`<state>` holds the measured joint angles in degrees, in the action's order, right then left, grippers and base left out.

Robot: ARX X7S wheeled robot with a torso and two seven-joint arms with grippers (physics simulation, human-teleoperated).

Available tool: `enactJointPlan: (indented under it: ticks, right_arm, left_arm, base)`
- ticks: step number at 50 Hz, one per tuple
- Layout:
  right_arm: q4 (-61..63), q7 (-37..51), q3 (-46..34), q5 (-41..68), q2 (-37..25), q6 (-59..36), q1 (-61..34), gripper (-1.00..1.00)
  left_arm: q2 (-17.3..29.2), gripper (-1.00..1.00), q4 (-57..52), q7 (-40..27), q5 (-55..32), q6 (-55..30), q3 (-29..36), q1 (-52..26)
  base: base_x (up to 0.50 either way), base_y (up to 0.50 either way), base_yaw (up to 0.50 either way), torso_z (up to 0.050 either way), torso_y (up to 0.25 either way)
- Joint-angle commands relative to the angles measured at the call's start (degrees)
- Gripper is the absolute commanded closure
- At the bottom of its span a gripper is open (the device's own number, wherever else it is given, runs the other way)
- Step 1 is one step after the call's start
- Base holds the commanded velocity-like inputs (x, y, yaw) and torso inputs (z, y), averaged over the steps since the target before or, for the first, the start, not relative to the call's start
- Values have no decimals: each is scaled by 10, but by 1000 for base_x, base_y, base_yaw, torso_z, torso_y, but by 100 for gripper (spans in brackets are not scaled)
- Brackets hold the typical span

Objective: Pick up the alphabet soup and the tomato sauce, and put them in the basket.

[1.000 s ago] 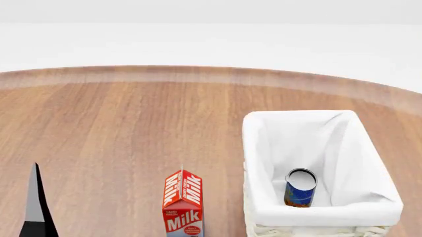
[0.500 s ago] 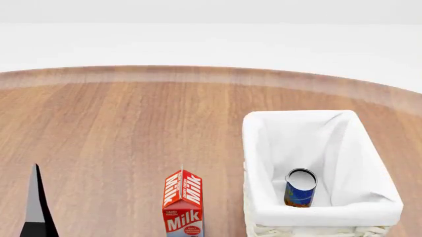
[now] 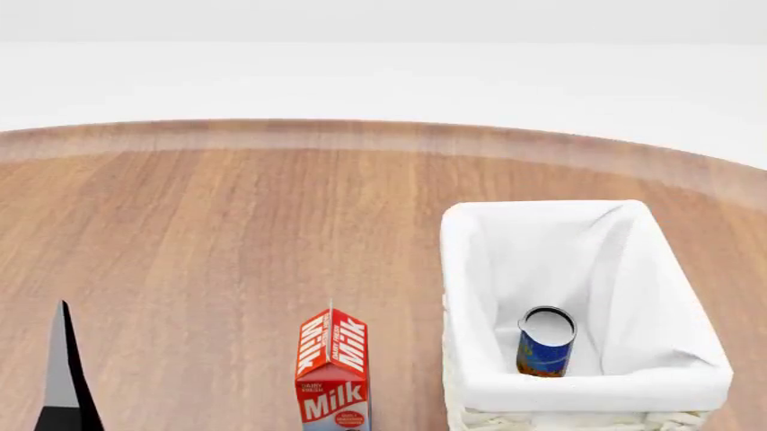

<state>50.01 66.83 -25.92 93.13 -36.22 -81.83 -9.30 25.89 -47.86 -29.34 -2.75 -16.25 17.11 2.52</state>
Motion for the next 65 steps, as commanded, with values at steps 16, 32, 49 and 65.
enactJointPlan:
  ticks: [16, 32, 49, 65]
  right_arm:
    - [-38, -202, -111, -296, 3, 70, 38, -100]
    - [-87, -259, -203, -395, 22, 118, 28, -100]
    - [-150, -300, -239, -448, 22, 179, 38, -100]
    - [-190, -322, -247, -466, 20, 217, 50, -100]
  left_arm:
    - [3, -100, -2, -4, -1, 1, 0, 3]
    - [5, -100, 5, -6, -5, 9, -2, 5]
    - [6, -100, 7, -8, -6, 12, -1, 7]
    - [8, -100, 6, -10, -6, 14, -1, 9]
  base:
    - [0, 0, 0, 0, 0]
    - [0, 0, 0, 0, 0]
    - [0, 0, 0, 0, 0]
    - [0, 0, 0, 0, 0]
